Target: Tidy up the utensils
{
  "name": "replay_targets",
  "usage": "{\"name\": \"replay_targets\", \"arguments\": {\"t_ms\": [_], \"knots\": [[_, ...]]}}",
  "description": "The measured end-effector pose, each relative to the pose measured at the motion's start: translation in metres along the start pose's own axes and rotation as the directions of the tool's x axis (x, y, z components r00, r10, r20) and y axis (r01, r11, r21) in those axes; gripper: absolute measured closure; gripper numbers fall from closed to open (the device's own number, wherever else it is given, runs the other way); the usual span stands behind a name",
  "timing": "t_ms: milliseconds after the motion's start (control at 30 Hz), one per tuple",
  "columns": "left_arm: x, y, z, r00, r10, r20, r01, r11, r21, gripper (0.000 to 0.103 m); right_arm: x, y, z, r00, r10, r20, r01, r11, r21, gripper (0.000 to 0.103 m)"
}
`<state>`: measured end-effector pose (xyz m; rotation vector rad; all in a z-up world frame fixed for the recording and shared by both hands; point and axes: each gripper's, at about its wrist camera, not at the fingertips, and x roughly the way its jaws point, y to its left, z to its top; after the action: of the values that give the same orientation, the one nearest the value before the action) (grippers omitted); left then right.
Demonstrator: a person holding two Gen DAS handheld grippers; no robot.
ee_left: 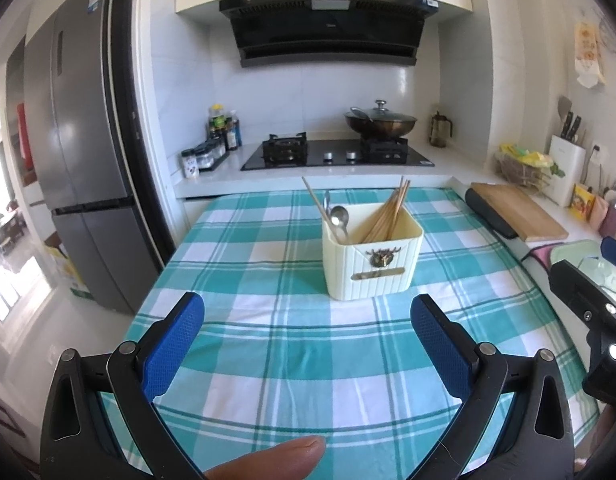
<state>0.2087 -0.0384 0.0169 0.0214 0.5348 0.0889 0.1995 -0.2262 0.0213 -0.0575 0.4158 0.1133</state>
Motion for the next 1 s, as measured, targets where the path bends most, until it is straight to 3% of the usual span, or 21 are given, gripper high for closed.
{"name": "replay_targets", "arguments": {"t_ms": [1000], "knots": [[0.0005, -0.0029, -0.0037, 1.000, -0.008, -0.005, 0.008, 1.000, 0.007, 0.000, -0.0010, 0.0009, 0.0018, 1.000, 0.003, -0.009, -0.003, 1.000, -0.019, 0.000]]}}
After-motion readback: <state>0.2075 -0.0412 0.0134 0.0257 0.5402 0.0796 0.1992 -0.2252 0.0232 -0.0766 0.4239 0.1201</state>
